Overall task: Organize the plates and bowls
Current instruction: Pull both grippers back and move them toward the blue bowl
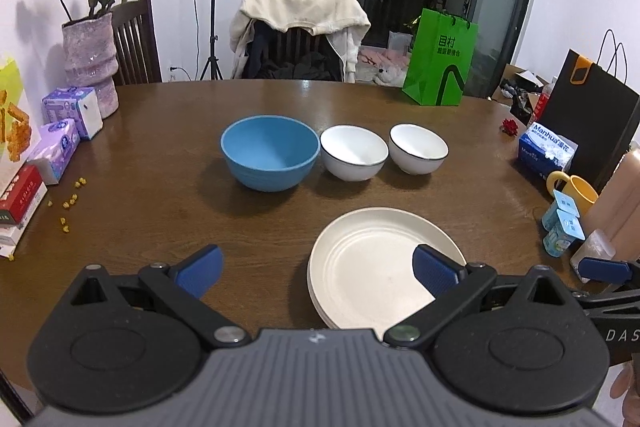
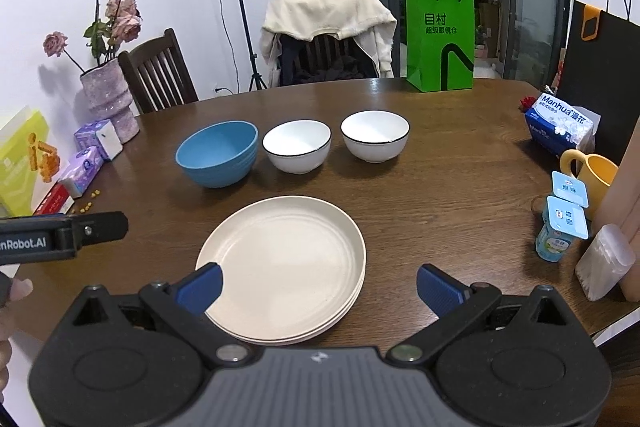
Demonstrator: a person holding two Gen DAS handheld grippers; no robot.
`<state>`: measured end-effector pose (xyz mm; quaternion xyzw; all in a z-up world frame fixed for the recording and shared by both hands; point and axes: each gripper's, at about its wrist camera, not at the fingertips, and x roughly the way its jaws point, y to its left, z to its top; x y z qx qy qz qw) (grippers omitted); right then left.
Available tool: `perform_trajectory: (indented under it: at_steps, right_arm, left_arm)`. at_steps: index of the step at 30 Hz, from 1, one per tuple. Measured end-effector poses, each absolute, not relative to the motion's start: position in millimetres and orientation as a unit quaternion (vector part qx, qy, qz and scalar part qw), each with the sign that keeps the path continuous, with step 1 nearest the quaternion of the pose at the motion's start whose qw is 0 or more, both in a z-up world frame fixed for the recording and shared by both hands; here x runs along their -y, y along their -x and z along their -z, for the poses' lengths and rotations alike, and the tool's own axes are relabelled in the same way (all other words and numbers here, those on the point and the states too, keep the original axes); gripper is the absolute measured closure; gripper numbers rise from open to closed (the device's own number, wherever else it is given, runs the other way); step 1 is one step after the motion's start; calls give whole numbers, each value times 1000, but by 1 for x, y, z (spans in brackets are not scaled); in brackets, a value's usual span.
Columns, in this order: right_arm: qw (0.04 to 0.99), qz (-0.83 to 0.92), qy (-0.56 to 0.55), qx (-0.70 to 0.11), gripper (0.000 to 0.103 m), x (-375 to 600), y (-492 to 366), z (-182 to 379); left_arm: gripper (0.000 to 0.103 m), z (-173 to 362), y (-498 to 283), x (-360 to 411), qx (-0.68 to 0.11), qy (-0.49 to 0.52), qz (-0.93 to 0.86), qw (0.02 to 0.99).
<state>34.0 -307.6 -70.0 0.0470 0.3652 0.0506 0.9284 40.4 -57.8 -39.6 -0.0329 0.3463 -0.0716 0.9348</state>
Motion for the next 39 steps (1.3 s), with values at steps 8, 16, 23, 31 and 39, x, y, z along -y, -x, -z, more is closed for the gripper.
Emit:
perform_trajectory:
  at_steps: [8, 16, 23, 31, 39]
  right_arm:
    - [933, -40, -52, -355, 0, 298, -48, 61]
    - [931, -37, -60, -359, 0, 279, -79, 56]
    - [923, -22, -73, -378, 0, 268, -104, 56]
    - [904, -2, -88, -419, 0, 260, -131, 60]
    - [891, 0, -96, -444, 0, 248, -162, 64]
  left_arm:
    - [0, 27, -58, 39, -331, 30, 69, 941]
    - [0, 16, -97, 9, -325, 41, 70, 942]
    - [0, 9, -137, -2, -325, 39, 91, 941]
    - [0, 7, -179, -16, -336, 47, 102, 935]
    - [0, 13, -213, -31, -349, 53, 103, 930]
